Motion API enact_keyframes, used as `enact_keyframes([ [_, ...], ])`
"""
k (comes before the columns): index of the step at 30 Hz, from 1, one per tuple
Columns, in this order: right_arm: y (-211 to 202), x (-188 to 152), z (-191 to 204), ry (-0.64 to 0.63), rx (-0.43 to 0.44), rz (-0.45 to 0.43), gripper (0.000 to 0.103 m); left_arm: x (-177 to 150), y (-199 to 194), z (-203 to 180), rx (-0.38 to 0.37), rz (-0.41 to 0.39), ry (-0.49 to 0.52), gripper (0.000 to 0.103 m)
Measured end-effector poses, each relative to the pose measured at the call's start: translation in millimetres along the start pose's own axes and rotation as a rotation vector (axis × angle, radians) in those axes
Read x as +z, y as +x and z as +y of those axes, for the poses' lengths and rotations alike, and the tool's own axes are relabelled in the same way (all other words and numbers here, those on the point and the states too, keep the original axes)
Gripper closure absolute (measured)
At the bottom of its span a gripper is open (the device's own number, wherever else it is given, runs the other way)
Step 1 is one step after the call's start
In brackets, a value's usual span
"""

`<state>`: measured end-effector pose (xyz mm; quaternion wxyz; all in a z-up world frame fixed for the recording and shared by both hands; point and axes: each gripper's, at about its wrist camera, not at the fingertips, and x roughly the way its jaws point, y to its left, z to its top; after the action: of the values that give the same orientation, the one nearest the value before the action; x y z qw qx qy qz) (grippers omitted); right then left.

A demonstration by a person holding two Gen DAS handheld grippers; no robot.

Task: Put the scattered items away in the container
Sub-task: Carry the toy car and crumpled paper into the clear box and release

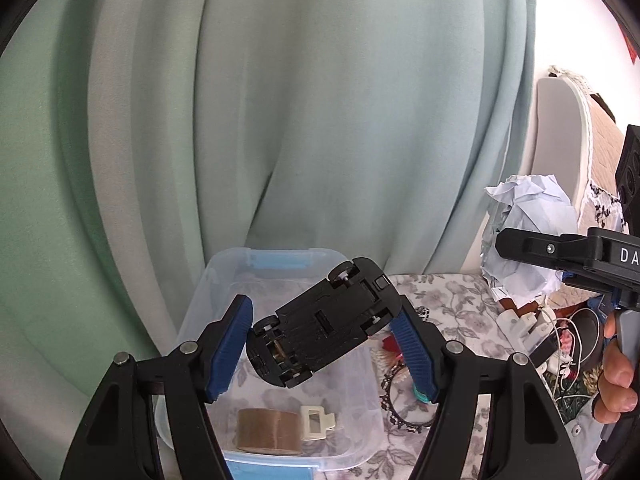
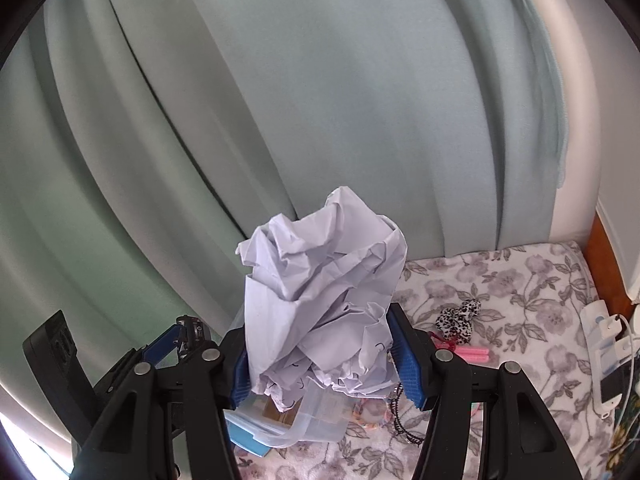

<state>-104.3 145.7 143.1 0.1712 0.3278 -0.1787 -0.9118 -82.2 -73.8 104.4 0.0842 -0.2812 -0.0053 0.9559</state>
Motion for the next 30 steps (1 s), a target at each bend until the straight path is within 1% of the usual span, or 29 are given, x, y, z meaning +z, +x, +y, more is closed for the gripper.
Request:
enact_keyframes([
  [5, 22.5, -4.6, 29.8, -0.068, 0.046, 0.057, 0.041, -6.9, 6.5, 28.9, 0.04, 0.025, -0.062, 0.031],
  [11, 51.3, -21.3, 55.1, -0.124, 0.092, 0.136, 0.041, -18.3, 17.7, 55.2, 0.075, 0.069, -0.115, 0.031],
  [20, 89.6, -42.5, 65.7, -0.151, 0.106, 0.239, 0.041, -35.2, 39.0, 81.3, 0.114, 0.135, -0.17, 0.031],
  [28, 111.6, -58.1, 64.9, -0.145, 0.095, 0.31, 0.041, -49.8, 59.7, 95.1, 0.134, 0.191, -0.21, 0.031],
  [30, 115.1, -60.8, 69.9, -0.161, 0.089, 0.325, 0.041, -55.8, 63.3, 91.3, 0.139, 0.211, -0.224, 0.031],
])
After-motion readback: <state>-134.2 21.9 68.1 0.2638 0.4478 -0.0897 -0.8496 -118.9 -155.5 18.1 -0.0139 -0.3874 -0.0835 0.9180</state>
